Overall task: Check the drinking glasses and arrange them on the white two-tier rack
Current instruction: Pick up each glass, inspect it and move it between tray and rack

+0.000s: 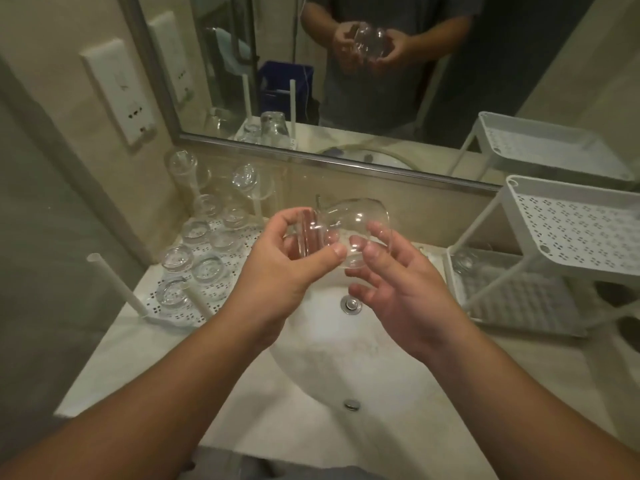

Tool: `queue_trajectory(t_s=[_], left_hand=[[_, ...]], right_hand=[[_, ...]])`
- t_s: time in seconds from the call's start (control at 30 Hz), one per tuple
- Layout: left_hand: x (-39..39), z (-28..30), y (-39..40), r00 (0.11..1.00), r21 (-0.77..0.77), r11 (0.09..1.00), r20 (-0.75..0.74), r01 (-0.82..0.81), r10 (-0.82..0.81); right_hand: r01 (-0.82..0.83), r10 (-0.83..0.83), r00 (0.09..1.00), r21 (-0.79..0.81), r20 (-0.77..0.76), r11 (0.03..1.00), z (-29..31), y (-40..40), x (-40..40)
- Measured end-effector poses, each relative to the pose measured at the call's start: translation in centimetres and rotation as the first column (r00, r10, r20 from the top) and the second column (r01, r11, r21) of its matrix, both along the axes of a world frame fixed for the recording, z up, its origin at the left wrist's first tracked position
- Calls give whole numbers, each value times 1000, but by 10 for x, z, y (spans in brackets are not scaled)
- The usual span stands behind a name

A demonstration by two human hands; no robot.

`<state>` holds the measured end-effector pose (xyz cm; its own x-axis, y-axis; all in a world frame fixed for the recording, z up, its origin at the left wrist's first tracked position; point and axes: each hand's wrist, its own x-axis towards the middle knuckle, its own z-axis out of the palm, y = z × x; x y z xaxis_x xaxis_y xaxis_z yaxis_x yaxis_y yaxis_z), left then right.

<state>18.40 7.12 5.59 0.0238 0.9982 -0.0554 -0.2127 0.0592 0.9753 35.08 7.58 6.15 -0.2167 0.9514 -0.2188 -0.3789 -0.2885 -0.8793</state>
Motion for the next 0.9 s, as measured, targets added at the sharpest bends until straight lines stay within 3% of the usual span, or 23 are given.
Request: queue_trajectory(t_s=[0.33,0.63,0.9], left_hand=[[31,-12,6,979,19,983,-96,182,-179],[70,-26,10,870,92,946,-428,311,-244],[134,-40,16,738,-96,885,-514,456,-437]], right_hand=[[77,-81,996,101,39,992,-1,0,37],[161,-257,907,289,333,944,-25,-9,69],[337,-472,768,353,433,873,-59,-35,129]])
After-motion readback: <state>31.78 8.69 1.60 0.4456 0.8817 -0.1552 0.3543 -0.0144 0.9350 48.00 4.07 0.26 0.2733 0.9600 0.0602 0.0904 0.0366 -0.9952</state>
